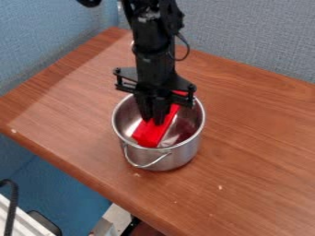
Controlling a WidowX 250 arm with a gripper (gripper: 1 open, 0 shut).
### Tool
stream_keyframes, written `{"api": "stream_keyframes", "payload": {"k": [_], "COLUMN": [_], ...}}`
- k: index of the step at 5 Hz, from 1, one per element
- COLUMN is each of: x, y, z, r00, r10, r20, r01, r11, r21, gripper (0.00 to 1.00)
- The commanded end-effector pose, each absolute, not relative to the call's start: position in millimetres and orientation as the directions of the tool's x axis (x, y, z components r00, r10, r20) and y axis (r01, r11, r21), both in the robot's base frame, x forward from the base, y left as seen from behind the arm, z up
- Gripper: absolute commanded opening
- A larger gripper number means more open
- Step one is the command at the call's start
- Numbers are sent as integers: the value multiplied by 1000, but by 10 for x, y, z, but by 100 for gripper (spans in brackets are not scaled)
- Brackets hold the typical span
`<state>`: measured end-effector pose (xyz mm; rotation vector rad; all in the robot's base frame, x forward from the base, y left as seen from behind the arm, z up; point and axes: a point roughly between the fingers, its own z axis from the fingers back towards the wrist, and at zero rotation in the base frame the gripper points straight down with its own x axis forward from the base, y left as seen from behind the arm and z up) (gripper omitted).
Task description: Move the red object from the metal pot to the table
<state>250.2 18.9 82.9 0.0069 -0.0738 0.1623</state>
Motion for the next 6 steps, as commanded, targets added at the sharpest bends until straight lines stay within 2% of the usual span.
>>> {"api": "stream_keyframes", "payload": {"k": [1,3,5,6], "x": [2577,2596,2620,2583], "y": [104,-342,-786,-955], "z": [1114,1371,1173,928], "r00": [978,981,985,978], "r10": [150,41,-34,-134], "r20": [147,192,168,159], "r01": [-148,-36,30,128], "r11": [989,999,999,991], "r21": [-22,-29,27,47], "gripper": [0,0,0,0]}}
